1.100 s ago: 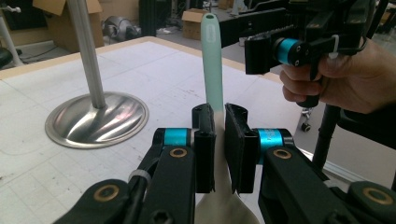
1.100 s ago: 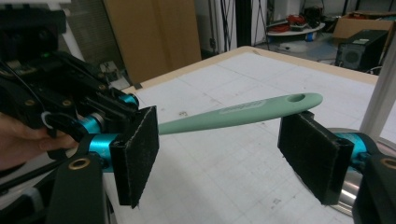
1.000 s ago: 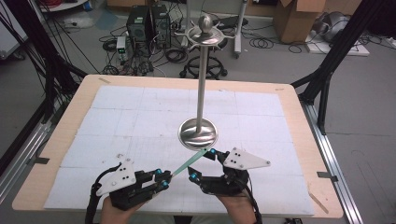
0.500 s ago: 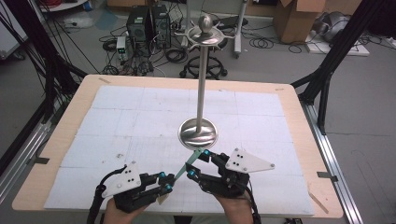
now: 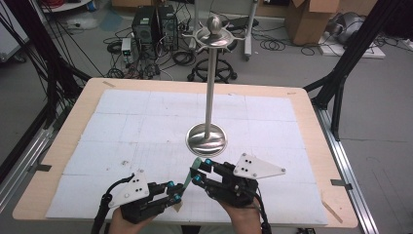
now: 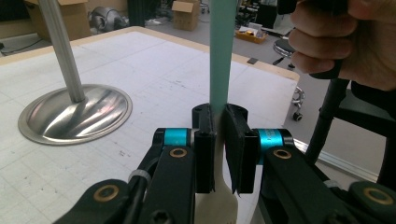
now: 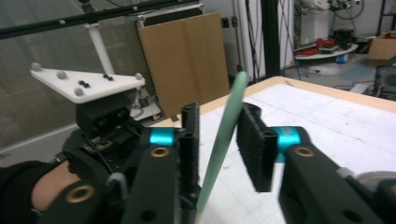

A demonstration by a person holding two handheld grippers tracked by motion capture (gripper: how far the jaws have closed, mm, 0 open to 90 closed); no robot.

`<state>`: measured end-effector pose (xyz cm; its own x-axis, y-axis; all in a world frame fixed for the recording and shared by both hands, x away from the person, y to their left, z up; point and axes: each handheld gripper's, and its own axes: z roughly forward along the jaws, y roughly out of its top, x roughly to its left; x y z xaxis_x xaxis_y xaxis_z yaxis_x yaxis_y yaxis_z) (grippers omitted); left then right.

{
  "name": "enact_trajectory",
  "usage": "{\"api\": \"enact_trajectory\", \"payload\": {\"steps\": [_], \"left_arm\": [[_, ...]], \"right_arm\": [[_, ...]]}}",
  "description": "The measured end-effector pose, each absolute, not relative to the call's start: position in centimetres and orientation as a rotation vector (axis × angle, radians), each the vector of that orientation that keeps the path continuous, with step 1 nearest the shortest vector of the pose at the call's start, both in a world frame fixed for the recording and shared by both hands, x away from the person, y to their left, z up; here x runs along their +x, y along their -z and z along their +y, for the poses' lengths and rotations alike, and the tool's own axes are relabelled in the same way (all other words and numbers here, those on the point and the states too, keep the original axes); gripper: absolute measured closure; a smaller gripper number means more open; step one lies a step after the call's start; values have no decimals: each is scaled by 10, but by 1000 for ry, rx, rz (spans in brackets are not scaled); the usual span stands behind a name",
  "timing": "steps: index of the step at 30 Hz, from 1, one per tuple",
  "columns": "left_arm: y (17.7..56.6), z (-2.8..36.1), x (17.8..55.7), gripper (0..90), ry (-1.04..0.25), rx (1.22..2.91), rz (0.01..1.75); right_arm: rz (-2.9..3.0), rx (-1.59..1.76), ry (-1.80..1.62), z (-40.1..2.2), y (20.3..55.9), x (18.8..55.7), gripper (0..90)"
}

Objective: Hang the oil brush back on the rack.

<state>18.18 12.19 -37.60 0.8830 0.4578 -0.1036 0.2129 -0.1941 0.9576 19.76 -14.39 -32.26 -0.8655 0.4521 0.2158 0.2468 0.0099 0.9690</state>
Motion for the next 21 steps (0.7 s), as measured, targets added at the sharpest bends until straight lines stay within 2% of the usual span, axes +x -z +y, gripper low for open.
{"api": "enact_trajectory", "payload": {"steps": [2, 8, 12, 15, 21], "left_arm": [[376, 121, 181, 837, -244, 1777, 502], [376, 123, 182, 828, -219, 1756, 487], [373, 130, 187, 620, -177, 1710, 484], [372, 134, 191, 535, -129, 1696, 475], [371, 135, 193, 523, -34, 1709, 401]], "right_arm": [[2113, 733, -1987, -144, 321, 197, 795], [2133, 698, -2005, -143, 318, 197, 828], [2152, 676, -2023, -146, 316, 198, 828], [2169, 650, -2037, -148, 316, 199, 828], [2204, 576, -2085, -148, 315, 201, 828]]}}
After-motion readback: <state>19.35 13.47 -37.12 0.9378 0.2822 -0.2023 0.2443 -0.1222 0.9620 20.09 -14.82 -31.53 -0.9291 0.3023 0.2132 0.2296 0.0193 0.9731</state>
